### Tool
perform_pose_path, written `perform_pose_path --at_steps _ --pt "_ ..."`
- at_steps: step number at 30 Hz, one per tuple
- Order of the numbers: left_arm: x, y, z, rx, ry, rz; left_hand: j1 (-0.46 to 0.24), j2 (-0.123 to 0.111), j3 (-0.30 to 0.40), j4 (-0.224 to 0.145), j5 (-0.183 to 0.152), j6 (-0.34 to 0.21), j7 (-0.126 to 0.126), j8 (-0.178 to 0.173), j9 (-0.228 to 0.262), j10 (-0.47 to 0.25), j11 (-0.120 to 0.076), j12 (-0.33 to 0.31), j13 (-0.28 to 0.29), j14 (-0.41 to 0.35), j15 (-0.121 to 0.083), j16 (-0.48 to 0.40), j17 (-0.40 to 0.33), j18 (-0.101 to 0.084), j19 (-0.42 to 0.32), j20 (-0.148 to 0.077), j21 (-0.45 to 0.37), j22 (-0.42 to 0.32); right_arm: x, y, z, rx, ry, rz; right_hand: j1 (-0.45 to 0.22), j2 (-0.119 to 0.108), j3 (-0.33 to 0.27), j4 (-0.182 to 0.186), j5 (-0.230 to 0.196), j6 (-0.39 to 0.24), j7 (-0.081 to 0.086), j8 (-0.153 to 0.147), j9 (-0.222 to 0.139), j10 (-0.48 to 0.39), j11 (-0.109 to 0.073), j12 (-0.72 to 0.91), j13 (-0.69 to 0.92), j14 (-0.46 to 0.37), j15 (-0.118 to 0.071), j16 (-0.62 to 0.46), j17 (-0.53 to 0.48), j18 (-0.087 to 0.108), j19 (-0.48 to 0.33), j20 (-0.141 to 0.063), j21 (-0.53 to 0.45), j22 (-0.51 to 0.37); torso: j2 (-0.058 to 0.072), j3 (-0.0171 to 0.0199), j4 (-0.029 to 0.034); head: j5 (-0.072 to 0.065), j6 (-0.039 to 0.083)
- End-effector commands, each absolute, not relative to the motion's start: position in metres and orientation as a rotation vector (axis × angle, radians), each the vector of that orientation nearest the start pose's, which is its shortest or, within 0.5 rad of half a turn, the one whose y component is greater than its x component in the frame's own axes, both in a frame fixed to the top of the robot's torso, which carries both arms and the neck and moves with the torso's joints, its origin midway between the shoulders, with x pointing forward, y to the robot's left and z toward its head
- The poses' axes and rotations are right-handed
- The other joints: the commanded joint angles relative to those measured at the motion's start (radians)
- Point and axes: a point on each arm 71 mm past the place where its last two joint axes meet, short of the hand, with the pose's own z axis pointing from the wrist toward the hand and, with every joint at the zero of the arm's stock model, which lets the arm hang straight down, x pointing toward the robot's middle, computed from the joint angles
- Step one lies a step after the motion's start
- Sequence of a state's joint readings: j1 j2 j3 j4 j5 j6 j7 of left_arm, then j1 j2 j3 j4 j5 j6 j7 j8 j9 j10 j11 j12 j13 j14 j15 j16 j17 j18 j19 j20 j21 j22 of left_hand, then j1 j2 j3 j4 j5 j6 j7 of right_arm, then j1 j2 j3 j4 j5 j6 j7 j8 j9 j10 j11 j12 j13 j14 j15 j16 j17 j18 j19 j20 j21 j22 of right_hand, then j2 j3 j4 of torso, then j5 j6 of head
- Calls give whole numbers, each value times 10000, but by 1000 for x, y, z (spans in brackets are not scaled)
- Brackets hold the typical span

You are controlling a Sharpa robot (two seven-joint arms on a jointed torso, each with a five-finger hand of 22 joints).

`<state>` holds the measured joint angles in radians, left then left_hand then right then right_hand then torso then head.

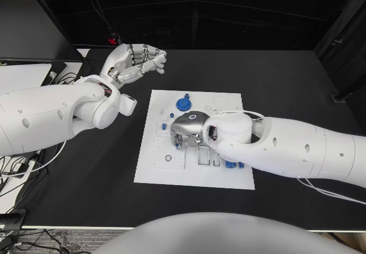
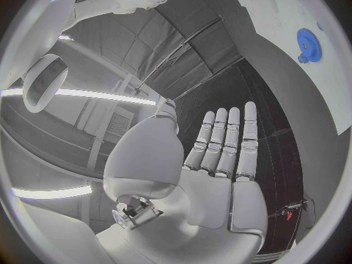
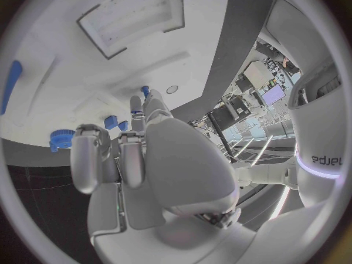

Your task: Assemble the parts on the task board

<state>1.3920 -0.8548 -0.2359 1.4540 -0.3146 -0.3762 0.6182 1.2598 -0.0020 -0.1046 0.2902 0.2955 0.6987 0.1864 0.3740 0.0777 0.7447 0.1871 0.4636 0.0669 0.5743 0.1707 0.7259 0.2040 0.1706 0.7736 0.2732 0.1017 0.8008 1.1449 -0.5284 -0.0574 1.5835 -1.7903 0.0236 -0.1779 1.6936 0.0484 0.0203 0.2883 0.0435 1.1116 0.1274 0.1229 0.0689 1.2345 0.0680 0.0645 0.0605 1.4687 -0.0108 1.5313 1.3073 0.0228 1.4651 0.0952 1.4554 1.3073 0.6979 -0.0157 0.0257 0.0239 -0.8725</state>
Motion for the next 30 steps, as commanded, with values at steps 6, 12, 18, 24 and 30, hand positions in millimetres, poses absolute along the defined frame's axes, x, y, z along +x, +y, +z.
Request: perform_pose_path --at_steps 6,12,18,24,30 --pt "504 233 -135 -5052 12967 -14345 -1 109 -79 15 65 -97 449 67 2 -86 14 68 8 -49 -24 50 -22 86 67 6 43 -15 421 -26 -217 -7954 17887 6896 28 -62 51 -16 49 48 4 19 14 -11 33 -31 -4 870 76 -4 1861 97 393 46 -45 2102 -4 1 -7 -8 -1" --pt "504 233 -135 -5055 12968 -14338 -1 109 -79 15 65 -97 449 67 2 -86 14 68 8 -49 -24 50 -22 86 67 6 43 -15 421 -28 -217 -7971 17983 6755 51 -174 65 -45 48 -32 0 -55 -2 -126 56 -52 -11 863 98 -18 1830 103 383 74 -63 2096 4 4 -7 -6 -1" --pt "504 233 -135 -5057 12970 -14337 -1 109 -79 15 65 -97 449 67 2 -86 14 68 8 -49 -24 50 -22 86 67 6 43 -15 421 -29 -217 -7912 17949 6700 -261 -569 -146 25 39 -503 -33 -360 -60 -581 194 -63 -16 826 202 -104 1661 133 314 154 -191 2041 5 3 -7 -13 -1" --pt "504 233 -135 -5059 12970 -14333 -1 109 -79 15 65 -97 449 67 2 -86 14 68 8 -49 -24 50 -22 86 67 6 43 -15 421 -29 -216 -7809 17731 6841 -816 -828 -414 6 38 -855 38 -554 -36 -950 292 -22 9 776 293 -217 1440 180 217 251 -374 1960 5 0 -6 -25 -1" --pt "504 233 -135 -5056 12974 -14340 -1 109 -79 15 65 -97 449 67 2 -86 14 68 8 -49 -24 50 -22 86 67 6 43 -15 421 -29 -213 -7631 17416 7069 -990 -880 -473 -3 38 -885 135 -557 -22 -1004 291 4 20 763 295 -247 1379 191 202 272 -409 1944 -3 -6 -12 -39 -1"
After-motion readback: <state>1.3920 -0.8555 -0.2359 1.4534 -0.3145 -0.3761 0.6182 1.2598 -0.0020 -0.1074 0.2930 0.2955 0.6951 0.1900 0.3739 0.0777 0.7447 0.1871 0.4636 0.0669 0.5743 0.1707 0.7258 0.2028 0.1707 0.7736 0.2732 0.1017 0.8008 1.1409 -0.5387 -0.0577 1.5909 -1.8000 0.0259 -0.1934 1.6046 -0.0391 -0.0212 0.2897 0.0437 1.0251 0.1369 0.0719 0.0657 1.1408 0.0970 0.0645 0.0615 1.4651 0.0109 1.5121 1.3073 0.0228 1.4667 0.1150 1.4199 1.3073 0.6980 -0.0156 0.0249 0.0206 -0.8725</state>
